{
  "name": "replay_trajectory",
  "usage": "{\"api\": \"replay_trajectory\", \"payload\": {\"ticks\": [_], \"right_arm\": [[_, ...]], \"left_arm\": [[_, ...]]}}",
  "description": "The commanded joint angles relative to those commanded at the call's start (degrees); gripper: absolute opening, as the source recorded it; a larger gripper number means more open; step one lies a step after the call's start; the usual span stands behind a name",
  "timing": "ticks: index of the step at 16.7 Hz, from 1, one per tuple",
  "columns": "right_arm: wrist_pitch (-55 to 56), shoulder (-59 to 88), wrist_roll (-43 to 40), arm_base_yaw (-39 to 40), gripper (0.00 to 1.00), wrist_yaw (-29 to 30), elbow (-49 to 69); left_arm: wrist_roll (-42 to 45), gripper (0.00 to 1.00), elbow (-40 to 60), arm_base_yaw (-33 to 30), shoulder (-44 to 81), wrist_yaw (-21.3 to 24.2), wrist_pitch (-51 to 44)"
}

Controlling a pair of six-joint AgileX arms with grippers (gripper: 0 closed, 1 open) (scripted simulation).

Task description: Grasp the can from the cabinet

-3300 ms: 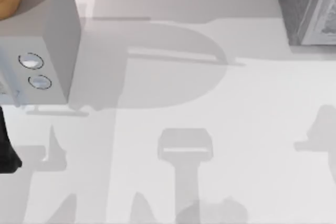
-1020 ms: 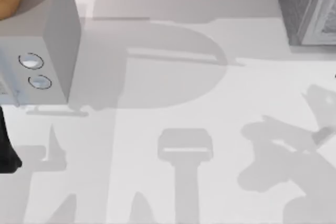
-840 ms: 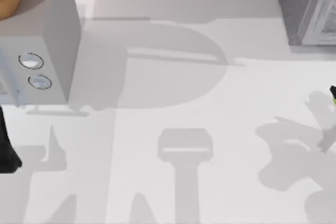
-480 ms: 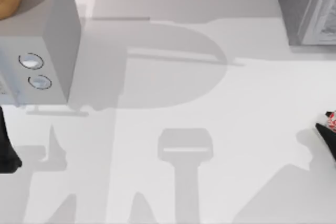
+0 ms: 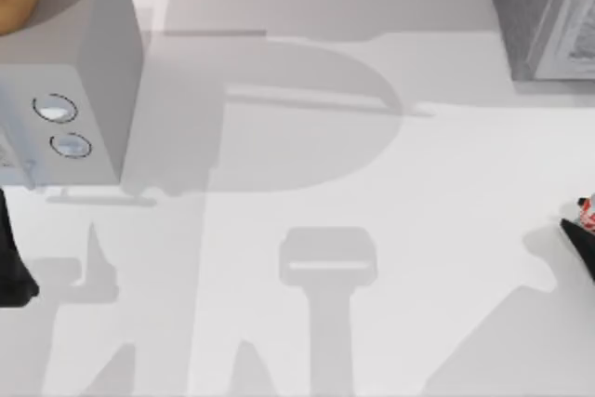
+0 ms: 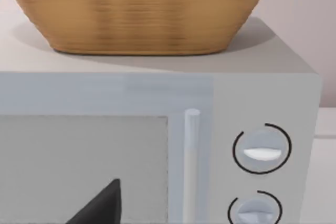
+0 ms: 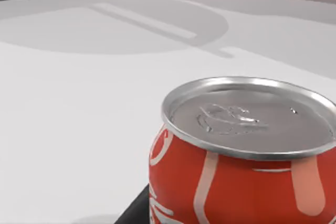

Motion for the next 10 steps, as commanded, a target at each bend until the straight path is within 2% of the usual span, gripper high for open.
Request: {"api": "replay_trajectory", "payload": {"ticks": [5, 10], "right_arm": [[-2.3, -8.9, 3.2, 5.0, 0.00, 6.2, -3.2], [-2.7, -9.9, 3.7, 5.7, 0.00, 7.0, -3.8]], "left_arm": [[0.0, 1.00, 0.0, 0.0, 0.0, 0.0, 0.0], [0.0, 1.00, 0.0, 0.0, 0.0, 0.0, 0.0]]}}
